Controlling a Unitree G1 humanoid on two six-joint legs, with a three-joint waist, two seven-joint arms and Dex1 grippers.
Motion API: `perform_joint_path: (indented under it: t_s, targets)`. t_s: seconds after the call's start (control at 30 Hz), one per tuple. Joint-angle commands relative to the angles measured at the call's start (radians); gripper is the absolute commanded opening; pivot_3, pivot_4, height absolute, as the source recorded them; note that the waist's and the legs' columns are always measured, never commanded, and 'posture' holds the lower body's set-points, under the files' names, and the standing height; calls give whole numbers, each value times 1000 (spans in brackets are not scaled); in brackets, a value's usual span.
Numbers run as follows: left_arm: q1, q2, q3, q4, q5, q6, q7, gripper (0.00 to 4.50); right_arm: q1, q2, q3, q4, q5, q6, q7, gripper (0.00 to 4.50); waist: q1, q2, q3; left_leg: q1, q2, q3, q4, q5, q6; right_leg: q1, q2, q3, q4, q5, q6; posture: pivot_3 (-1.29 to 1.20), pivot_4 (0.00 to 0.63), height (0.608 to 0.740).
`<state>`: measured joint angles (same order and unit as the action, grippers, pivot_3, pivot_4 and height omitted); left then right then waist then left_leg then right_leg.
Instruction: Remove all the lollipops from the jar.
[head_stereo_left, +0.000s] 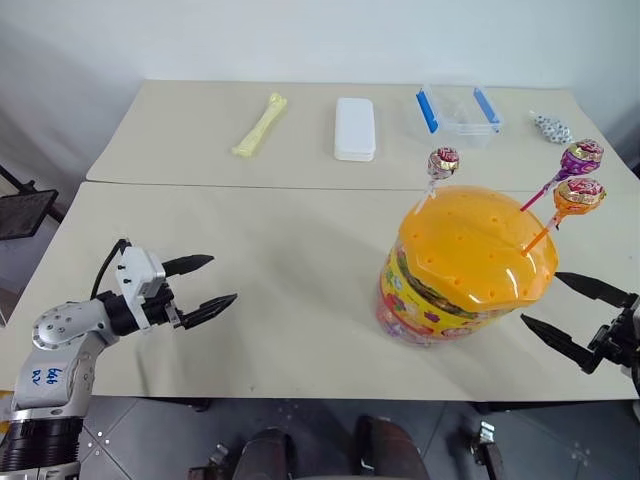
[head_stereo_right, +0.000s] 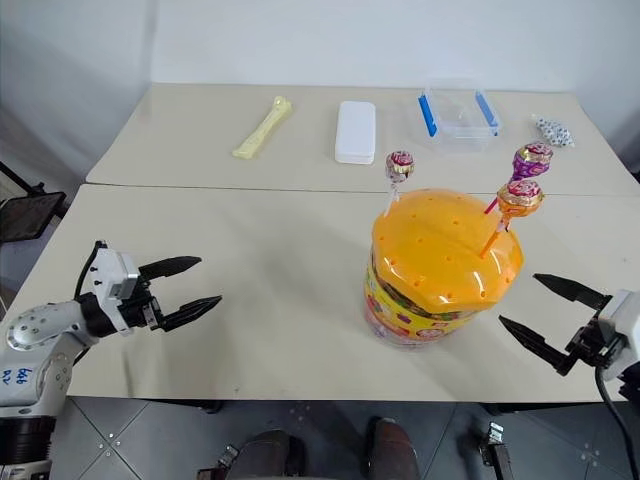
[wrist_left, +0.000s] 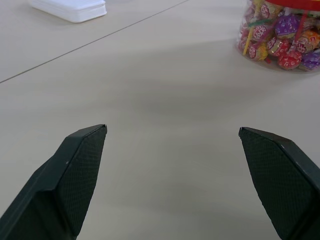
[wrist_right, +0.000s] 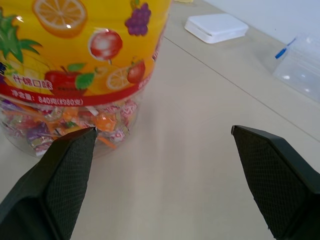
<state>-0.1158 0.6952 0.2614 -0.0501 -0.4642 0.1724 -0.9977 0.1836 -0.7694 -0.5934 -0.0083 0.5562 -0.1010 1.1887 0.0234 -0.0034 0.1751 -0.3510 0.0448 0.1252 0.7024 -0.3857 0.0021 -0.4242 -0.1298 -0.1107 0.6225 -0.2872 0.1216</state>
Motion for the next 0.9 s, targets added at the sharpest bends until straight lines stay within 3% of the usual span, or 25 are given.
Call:
perform_joint_path:
  t_s: [0.03, 0.23, 0.37, 0.6, 0.73, 0.9]
  targets:
    - [-25, 16, -11, 28, 43, -52, -2, 4500, 11, -18, -17, -30, 2, 6, -10, 4485, 0, 0, 0, 0, 0, 0, 0, 0, 0, 0, 0, 0, 0, 0, 0, 0, 150, 740]
    - [-146, 30, -14, 91, -77, 56, -113, 4500, 70, -8, -88, -104, 71, 66, -26, 4485, 4, 0, 0, -1, 0, -1, 0, 0, 0, 0, 0, -1, 0, 0, 0, 0, 150, 740]
    - [-284, 35, 0, 127, -217, 216, -189, 4500, 145, 52, -249, -208, 283, 159, -62, 4485, 3, 0, 0, -1, 0, -1, 1, 0, 0, 0, 0, -1, 0, 0, 0, 0, 150, 740]
    - [-490, -7, -84, 70, -353, 429, -266, 4500, 296, 103, -472, -375, 532, 286, -97, 4485, 4, -1, 0, -1, -1, -2, 1, 0, 0, 1, 0, -1, 1, 0, 1, 0, 150, 740]
    - [-709, -176, -173, 194, -351, 442, -299, 4500, 400, 187, -549, -548, 747, 351, -162, 4485, 18, -1, 0, 0, -1, -5, 3, 0, 0, 4, 1, -2, -1, 0, 1, 0, 150, 740]
    - [-903, -312, -247, 381, -273, 392, -357, 4500, 397, 290, -520, -674, 847, 312, -254, 4485, 9, -2, -1, 1, -1, -6, 6, 0, 1, 11, 3, -1, -8, 0, 1, 0, 150, 740]
